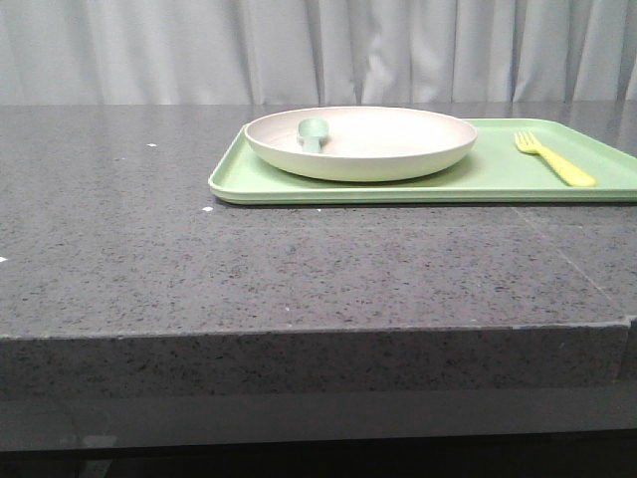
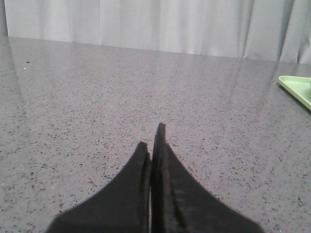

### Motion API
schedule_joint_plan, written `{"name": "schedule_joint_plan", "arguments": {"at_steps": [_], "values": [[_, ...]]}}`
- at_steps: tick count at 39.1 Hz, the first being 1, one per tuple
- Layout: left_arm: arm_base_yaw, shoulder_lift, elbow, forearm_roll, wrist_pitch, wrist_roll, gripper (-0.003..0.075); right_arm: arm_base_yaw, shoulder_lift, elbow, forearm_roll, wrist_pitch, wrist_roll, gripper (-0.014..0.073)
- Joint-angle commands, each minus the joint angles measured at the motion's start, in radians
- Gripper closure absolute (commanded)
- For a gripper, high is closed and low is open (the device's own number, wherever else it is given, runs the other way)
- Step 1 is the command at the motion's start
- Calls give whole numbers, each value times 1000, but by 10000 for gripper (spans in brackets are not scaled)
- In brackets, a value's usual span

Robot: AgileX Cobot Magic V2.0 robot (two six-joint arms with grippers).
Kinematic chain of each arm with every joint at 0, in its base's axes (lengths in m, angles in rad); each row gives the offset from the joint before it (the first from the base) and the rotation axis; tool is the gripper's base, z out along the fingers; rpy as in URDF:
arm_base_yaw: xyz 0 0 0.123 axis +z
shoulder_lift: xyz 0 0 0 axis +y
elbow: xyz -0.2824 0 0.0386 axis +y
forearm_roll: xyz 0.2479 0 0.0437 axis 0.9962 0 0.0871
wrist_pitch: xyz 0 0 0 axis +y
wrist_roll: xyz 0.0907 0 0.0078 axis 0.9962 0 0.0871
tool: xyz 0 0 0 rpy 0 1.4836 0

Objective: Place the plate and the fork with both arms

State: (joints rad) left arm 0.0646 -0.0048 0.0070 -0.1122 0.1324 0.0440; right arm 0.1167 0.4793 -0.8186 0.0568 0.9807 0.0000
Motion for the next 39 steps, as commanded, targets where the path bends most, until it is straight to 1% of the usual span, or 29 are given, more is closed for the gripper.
{"name": "schedule_joint_plan", "arguments": {"at_steps": [1,3,7,28,33,39], "values": [[-10,-20,2,47,-125,-25,738,-1,5,-23,-1,-68,-7,661],[-15,-20,2,76,-150,-25,738,-1,5,-23,-1,-68,-7,661],[-19,-20,2,77,-178,-25,738,-1,5,-23,-1,-68,-7,661],[-21,-20,2,56,-174,-27,738,-1,5,-23,-1,-68,-7,661],[-41,-20,2,56,-174,-27,738,-1,5,-23,-1,-68,-7,661],[-41,-20,2,56,-174,-27,738,-1,5,-23,-1,-68,-7,661]]}}
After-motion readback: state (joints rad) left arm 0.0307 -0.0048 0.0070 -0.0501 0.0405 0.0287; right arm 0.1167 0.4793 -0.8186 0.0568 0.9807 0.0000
